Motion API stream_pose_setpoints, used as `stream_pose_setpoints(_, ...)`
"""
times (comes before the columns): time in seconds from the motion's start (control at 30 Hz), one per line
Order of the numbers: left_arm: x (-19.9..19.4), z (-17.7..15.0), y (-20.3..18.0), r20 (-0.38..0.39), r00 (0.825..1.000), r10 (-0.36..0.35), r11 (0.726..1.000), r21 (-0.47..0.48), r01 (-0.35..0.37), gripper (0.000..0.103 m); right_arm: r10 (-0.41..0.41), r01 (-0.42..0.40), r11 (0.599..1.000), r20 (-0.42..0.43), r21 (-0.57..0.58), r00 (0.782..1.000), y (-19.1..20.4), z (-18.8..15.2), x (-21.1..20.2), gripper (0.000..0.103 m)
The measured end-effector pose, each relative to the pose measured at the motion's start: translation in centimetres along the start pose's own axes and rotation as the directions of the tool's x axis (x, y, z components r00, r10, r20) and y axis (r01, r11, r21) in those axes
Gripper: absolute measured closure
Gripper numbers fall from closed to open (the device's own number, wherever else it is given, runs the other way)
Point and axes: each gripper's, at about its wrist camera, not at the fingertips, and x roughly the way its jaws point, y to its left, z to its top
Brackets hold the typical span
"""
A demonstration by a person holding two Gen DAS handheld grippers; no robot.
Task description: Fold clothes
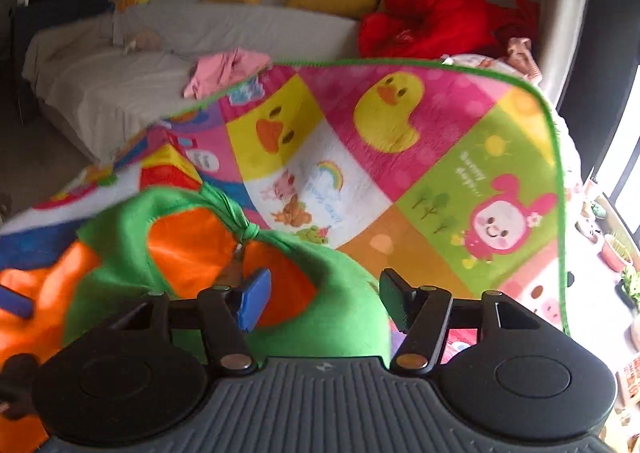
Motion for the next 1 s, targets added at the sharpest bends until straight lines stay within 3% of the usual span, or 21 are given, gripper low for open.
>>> stream_pose_setpoints(0.03, 0.0, 0.0, 0.1, 0.000, 1.000, -0.006, 1.000, -0.005, 0.006, 0.000, -0.016, 0.016, 1.000, -0.020, 0.001, 1.000, 0.1, -0.1, 1.3, 0.051)
stream_pose_setpoints(0.1, 0.0, 0.0, -0.1, -0.006, 1.000, -0.007, 0.999, 0.035, 0.007, 0.000, -0.019, 0.021, 0.999, -0.051, 0.039, 0.999, -0.4, -0.3, 2.9, 0.072)
stream_pose_setpoints(0.2, -0.3, 0.1, -0.3, -0.013, 1.000, -0.008, 0.997, 0.071, 0.008, 0.000, 0.016, -0.014, 0.995, -0.022, 0.102, 1.000, -1.4, -0.8, 1.7, 0.089)
stream_pose_setpoints(0.33, -2.9, 1.3, -0.2, 0.094, 0.995, -0.035, 0.999, 0.036, 0.032, 0.000, 0.075, -0.079, 0.996, 0.073, 0.049, 0.994, -1.1, -1.1, -4.5, 0.091)
stream_pose_setpoints(0.43, -3.2, 2.0, -0.7, 0.140, 0.988, 0.070, 0.994, 0.079, -0.082, 0.000, 0.115, -0.115, 0.993, 0.078, 0.000, 0.990, -0.3, -2.7, -8.5, 0.091)
stream_pose_setpoints(0.5, -2.2, 1.9, -1.1, 0.141, 0.977, 0.159, 0.975, 0.136, -0.178, 0.000, 0.141, -0.141, 0.990, 0.041, -0.023, 0.989, 0.5, -4.2, -9.9, 0.091)
stream_pose_setpoints(0.6, -0.5, 1.6, -0.6, 0.136, 0.943, 0.302, 0.926, 0.192, -0.324, 0.000, 0.168, -0.169, 0.984, -0.029, -0.047, 0.985, 1.6, -6.8, -10.5, 0.091)
stream_pose_setpoints(0.67, -1.1, 1.5, 0.3, 0.142, 0.932, 0.332, 0.920, 0.170, -0.354, 0.000, 0.168, -0.173, 0.983, -0.070, -0.064, 0.983, 2.5, -8.2, -10.2, 0.091)
stream_pose_setpoints(0.73, -2.7, 1.7, 1.1, 0.155, 0.936, 0.315, 0.931, 0.140, -0.336, 0.000, 0.176, -0.183, 0.980, -0.096, -0.071, 0.980, 3.1, -9.3, -10.0, 0.091)
stream_pose_setpoints(0.87, -8.3, 2.2, 0.6, 0.236, 0.958, 0.161, 0.973, 0.124, -0.194, 0.000, 0.168, -0.176, 0.979, -0.091, -0.099, 0.982, 3.7, -9.6, -10.1, 0.091)
stream_pose_setpoints(0.93, -10.9, 2.6, -0.3, 0.297, 0.953, 0.063, 0.989, 0.112, -0.100, 0.000, 0.164, -0.173, 0.980, -0.090, -0.100, 0.982, 3.7, -9.5, -9.9, 0.091)
stream_pose_setpoints(1.0, -12.4, 3.0, -1.3, 0.350, 0.936, -0.030, 0.994, 0.106, -0.008, 0.000, 0.153, -0.163, 0.980, -0.088, -0.118, 0.984, 4.1, -9.6, -9.8, 0.091)
